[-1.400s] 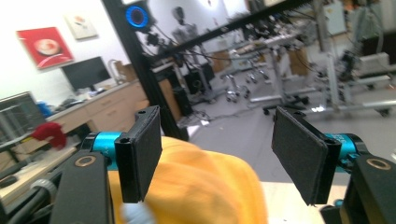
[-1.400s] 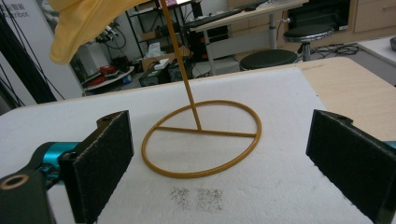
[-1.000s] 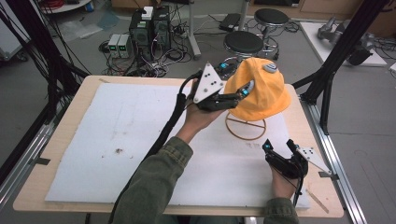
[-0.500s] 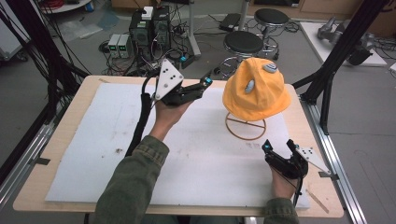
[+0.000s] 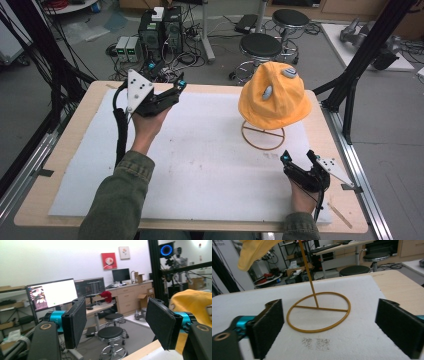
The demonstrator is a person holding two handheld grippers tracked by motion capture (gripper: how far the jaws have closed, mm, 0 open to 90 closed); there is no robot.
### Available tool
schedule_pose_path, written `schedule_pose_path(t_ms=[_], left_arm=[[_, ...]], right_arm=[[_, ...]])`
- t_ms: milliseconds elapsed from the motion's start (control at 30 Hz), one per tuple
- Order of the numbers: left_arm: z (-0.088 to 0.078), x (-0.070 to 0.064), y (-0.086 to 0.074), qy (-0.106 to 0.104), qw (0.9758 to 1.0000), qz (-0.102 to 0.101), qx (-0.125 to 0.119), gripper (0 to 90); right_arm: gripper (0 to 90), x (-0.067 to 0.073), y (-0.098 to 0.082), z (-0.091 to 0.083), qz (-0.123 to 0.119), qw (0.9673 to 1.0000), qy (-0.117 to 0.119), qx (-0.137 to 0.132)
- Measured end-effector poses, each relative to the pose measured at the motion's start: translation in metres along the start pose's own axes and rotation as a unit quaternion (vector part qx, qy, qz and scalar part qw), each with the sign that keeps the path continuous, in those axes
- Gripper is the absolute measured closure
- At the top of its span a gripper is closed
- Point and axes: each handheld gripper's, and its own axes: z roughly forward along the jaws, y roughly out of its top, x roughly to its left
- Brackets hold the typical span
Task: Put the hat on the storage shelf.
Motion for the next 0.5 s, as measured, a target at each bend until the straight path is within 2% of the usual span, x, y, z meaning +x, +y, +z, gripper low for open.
schedule_pose_path(t_ms=[33, 100, 167, 200, 233, 267, 300, 333, 433, 500], left_arm=[[0.0, 0.0, 0.0, 0.0, 1.0, 0.0, 0.0, 33.3], [-0.011, 0.01, -0.003, 0.015, 0.9999, 0.004, 0.004, 33.2], [-0.014, 0.014, -0.004, 0.02, 0.9998, 0.003, 0.006, 33.0], [-0.022, 0.021, -0.005, 0.031, 0.9995, 0.003, 0.011, 32.9], [-0.022, 0.021, -0.005, 0.031, 0.9995, 0.003, 0.011, 32.9], [-0.03, 0.027, -0.008, 0.04, 0.9991, 0.003, 0.014, 32.8], [-0.03, 0.027, -0.008, 0.04, 0.9991, 0.003, 0.014, 32.8], [-0.037, 0.033, -0.01, 0.051, 0.9986, 0.003, 0.018, 32.8], [-0.044, 0.039, -0.013, 0.058, 0.9981, 0.003, 0.023, 32.4], [-0.054, 0.046, -0.018, 0.07, 0.9971, 0.002, 0.03, 32.3]], right_arm=[[8.7, 0.0, 0.0, 0.0, 0.0, 1.0, 0.0, 0.0], [12.2, 0.001, 0.0, -0.001, 0.002, 1.0, 0.008, 0.0], [11.8, 0.001, 0.0, -0.001, -0.002, 1.0, 0.004, -0.002], [11.7, 0.002, 0.0, -0.001, -0.002, 1.0, 0.002, -0.002], [11.7, 0.002, 0.0, -0.001, -0.002, 1.0, 0.0, -0.004], [11.6, 0.001, 0.0, -0.002, -0.003, 1.0, -0.002, -0.002], [11.5, 0.001, 0.0, -0.002, -0.001, 1.0, -0.004, -0.003], [11.4, 0.001, 0.0, -0.002, -0.003, 1.0, -0.006, -0.006], [11.4, 0.001, 0.0, -0.003, -0.003, 1.0, -0.007, -0.003], [11.4, 0.002, 0.0, -0.003, -0.003, 1.0, -0.008, -0.003]])
